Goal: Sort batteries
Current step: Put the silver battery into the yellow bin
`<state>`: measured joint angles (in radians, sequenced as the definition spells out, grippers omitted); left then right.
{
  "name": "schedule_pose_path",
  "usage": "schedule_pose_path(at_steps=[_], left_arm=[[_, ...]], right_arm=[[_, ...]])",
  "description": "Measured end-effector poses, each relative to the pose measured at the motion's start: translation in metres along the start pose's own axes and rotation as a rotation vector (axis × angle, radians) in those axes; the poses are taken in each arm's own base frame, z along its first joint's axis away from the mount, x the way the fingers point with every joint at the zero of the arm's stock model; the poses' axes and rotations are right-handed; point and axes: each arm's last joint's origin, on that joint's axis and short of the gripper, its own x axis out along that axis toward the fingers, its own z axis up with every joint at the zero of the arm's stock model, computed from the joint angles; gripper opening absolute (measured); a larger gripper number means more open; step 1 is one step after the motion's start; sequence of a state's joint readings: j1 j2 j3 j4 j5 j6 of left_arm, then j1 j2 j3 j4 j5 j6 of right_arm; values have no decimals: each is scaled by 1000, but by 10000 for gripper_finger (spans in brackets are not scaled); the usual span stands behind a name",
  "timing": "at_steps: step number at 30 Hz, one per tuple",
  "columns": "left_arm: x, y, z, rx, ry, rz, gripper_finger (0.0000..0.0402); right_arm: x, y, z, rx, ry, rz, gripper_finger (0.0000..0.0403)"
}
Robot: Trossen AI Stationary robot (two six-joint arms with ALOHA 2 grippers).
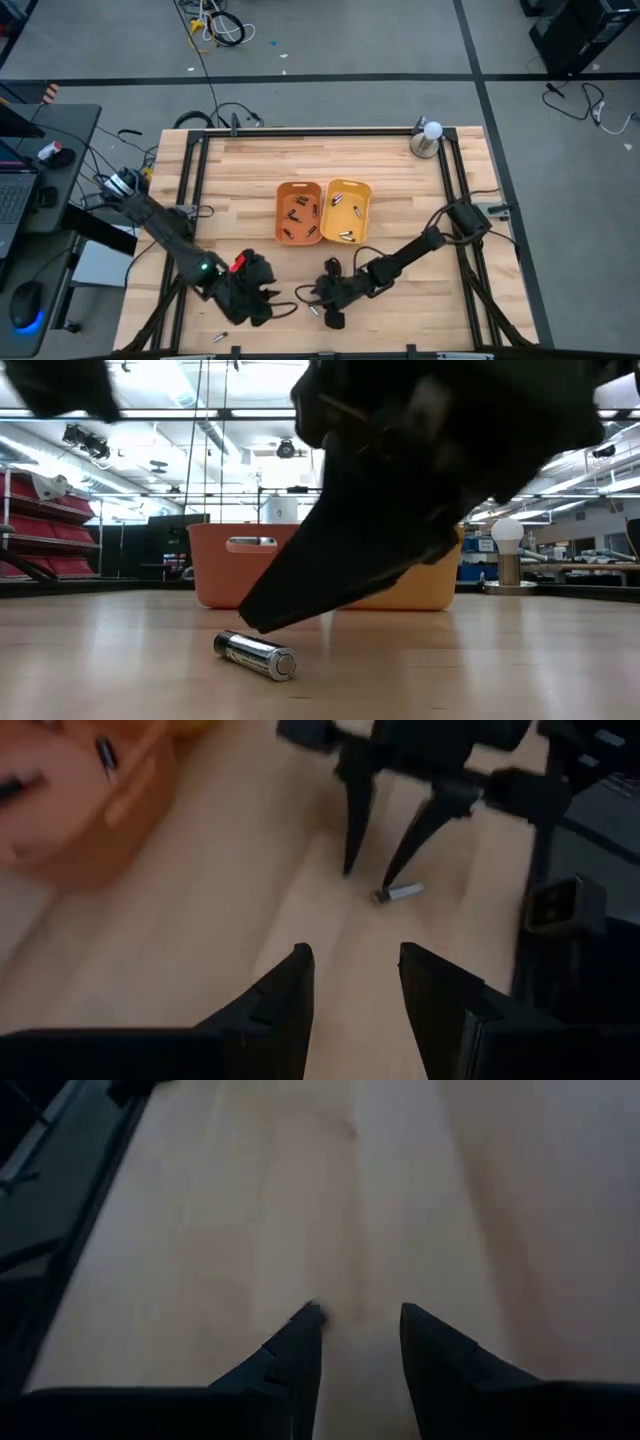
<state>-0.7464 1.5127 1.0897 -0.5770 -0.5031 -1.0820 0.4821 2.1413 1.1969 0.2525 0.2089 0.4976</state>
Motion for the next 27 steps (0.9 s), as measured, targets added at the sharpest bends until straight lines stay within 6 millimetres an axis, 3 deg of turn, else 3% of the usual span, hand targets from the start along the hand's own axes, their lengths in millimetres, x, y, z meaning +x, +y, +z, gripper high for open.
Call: schedule_pose_path(at_steps=[8,15,27], left_arm=[[-15,-11,-25,-113,43,-41,146],[-30,-21,-49,-208,185,-114,146],[-47,-26,-75,-144,286,-149,146]], right_arm=[[-4,16,1,53,-56,63,123],[-3,9,-9,129,-4,-66,123],[-5,16,-9,126,-72,-78,123]])
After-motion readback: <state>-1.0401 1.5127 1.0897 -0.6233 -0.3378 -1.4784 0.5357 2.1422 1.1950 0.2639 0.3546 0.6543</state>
